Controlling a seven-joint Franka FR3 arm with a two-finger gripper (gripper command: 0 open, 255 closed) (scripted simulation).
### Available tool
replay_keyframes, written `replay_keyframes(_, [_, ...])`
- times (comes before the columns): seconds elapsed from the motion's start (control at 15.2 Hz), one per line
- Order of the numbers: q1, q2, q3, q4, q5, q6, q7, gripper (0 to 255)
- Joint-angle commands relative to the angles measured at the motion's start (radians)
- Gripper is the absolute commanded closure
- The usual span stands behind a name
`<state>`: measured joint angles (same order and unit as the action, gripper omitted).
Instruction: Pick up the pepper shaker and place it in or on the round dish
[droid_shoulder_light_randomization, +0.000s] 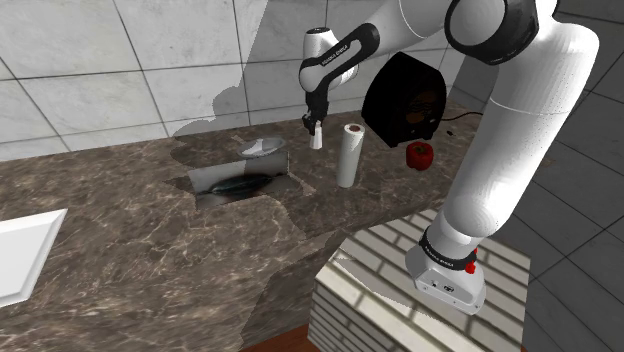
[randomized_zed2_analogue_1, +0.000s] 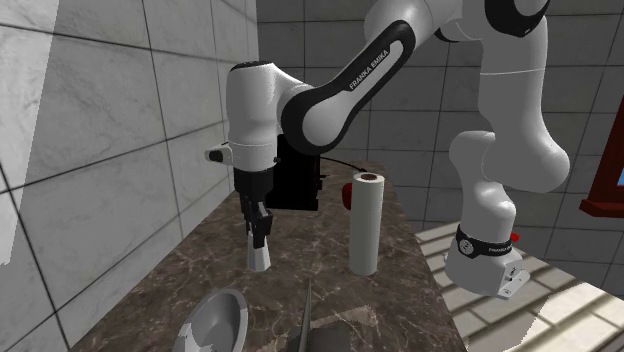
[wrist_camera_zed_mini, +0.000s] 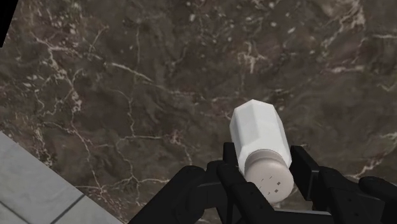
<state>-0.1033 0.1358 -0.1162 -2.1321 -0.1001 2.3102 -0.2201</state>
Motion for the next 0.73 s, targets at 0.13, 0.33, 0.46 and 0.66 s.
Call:
replay_keyframes(0.13, [0.000,0.000,0.000,0.000,0.000,0.000,0.000,255])
replay_keyframes(0.33, [0.000,0.000,0.000,0.000,0.000,0.000,0.000,255])
replay_keyframes(0.46, [0.000,-0.015,0.000,0.010,0.000,-0.025,-0.001,255])
replay_keyframes(0.66, [0.001,-0.036,0.000,0.027,0.000,-0.063,-0.004,255])
